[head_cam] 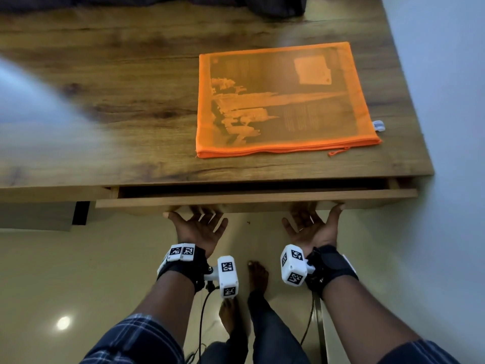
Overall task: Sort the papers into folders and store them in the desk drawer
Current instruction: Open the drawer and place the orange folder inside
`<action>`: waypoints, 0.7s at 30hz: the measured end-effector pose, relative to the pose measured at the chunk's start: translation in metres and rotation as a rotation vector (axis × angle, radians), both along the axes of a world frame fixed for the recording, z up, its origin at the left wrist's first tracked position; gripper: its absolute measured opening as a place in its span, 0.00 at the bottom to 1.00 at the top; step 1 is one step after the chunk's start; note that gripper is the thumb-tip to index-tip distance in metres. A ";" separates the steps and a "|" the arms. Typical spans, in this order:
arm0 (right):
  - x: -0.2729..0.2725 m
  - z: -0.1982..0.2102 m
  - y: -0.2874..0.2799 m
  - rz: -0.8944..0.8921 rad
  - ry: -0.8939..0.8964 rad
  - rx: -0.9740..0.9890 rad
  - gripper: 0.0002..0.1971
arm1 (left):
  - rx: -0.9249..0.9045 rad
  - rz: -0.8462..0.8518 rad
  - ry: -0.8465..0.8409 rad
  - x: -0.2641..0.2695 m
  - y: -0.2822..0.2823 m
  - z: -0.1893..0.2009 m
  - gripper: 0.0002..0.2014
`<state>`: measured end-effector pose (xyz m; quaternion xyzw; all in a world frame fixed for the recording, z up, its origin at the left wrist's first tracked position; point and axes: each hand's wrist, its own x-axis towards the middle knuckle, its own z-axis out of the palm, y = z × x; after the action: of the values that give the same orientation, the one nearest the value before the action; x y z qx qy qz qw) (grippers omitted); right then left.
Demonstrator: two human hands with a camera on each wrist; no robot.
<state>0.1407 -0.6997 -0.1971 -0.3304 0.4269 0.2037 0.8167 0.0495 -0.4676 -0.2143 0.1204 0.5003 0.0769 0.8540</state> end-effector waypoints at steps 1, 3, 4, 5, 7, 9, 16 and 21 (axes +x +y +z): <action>-0.011 0.001 -0.003 -0.009 0.003 -0.005 0.51 | -0.003 -0.004 0.006 -0.010 -0.004 0.001 0.41; -0.031 0.002 -0.010 -0.012 -0.001 -0.014 0.51 | -0.008 -0.015 0.021 -0.030 -0.011 0.001 0.42; -0.042 0.003 -0.013 -0.011 -0.009 -0.021 0.50 | -0.009 -0.022 0.021 -0.041 -0.014 0.000 0.42; -0.053 0.004 -0.015 -0.014 -0.018 -0.030 0.49 | -0.010 -0.026 0.021 -0.051 -0.017 0.000 0.42; -0.077 0.005 -0.019 -0.012 -0.034 -0.056 0.46 | -0.011 -0.033 0.038 -0.071 -0.024 -0.002 0.41; -0.100 0.007 -0.024 -0.016 -0.037 -0.078 0.43 | -0.015 -0.045 0.066 -0.092 -0.032 -0.003 0.45; -0.163 0.016 -0.041 -0.063 -0.010 -0.114 0.46 | -0.008 -0.087 0.140 -0.154 -0.052 0.008 0.47; -0.192 0.015 -0.058 -0.051 0.001 -0.119 0.46 | -0.033 -0.130 0.134 -0.185 -0.062 0.004 0.50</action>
<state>-0.0513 -0.7578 -0.1821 -0.3674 0.4469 0.1571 0.8004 -0.1358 -0.5296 -0.2100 0.1435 0.5488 0.0046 0.8235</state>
